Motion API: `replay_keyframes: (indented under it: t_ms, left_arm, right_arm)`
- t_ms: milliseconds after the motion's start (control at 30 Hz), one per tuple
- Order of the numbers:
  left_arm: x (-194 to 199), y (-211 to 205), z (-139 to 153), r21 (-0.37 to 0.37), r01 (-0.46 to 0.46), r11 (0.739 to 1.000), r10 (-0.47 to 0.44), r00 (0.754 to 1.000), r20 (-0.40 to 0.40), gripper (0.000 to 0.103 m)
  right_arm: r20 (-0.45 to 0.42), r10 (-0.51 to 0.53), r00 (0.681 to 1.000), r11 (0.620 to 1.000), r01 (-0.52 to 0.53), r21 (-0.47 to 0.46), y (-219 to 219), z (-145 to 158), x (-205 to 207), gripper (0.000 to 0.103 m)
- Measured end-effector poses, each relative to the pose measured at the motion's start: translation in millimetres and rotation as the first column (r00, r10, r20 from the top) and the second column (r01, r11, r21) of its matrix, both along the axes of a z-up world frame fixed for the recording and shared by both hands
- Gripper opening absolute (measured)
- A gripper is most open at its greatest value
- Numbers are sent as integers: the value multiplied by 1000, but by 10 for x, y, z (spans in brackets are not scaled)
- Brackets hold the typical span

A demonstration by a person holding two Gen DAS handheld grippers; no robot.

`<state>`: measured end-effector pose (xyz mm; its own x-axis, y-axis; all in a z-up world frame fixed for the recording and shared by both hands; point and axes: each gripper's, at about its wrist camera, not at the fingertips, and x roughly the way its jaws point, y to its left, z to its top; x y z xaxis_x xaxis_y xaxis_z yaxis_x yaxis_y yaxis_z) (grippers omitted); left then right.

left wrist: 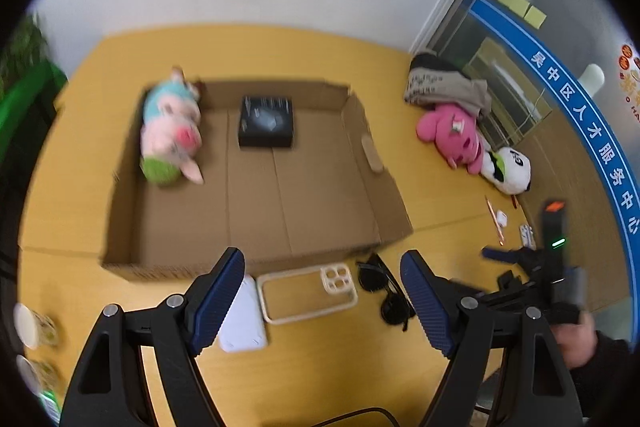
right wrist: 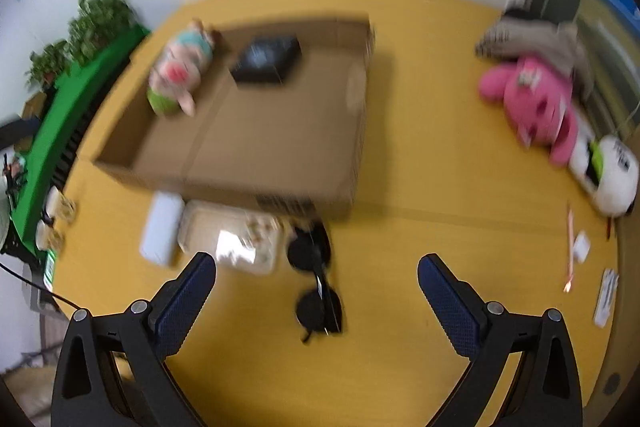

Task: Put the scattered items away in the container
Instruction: 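Lift the right gripper out of the box and reach toward the black sunglasses, then close the right gripper on the black sunglasses and lift them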

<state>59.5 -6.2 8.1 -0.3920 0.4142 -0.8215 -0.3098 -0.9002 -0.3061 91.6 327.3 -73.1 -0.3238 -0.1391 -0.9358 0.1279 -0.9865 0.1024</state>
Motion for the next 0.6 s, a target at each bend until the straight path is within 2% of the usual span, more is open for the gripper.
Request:
replay_keyframes:
  t_ms: [100, 267, 433, 533, 600]
  left_arm:
    - [-30, 62, -273, 12, 10, 1000, -11, 997, 74, 80]
    - [-71, 130, -594, 43, 7, 999, -14, 985, 172, 80]
    - [-89, 229, -804, 36, 26, 999, -33, 975, 221, 80]
    - [-96, 280, -911, 43, 36, 998, -46, 967, 250, 80]
    - [-104, 326, -980, 41, 43, 998, -52, 963, 263, 80]
  right_arm:
    - [112, -2, 994, 1000, 3, -4, 85, -524, 62, 101]
    - [203, 38, 978, 998, -28, -52, -7, -1072, 118, 100]
    - [225, 55, 973, 998, -60, 13, -93, -1365, 87, 99]
    - [240, 108, 965, 988, -130, 77, -170, -1498, 105, 83]
    - [223, 148, 964, 976, -178, 122, -251, -1498, 130, 80]
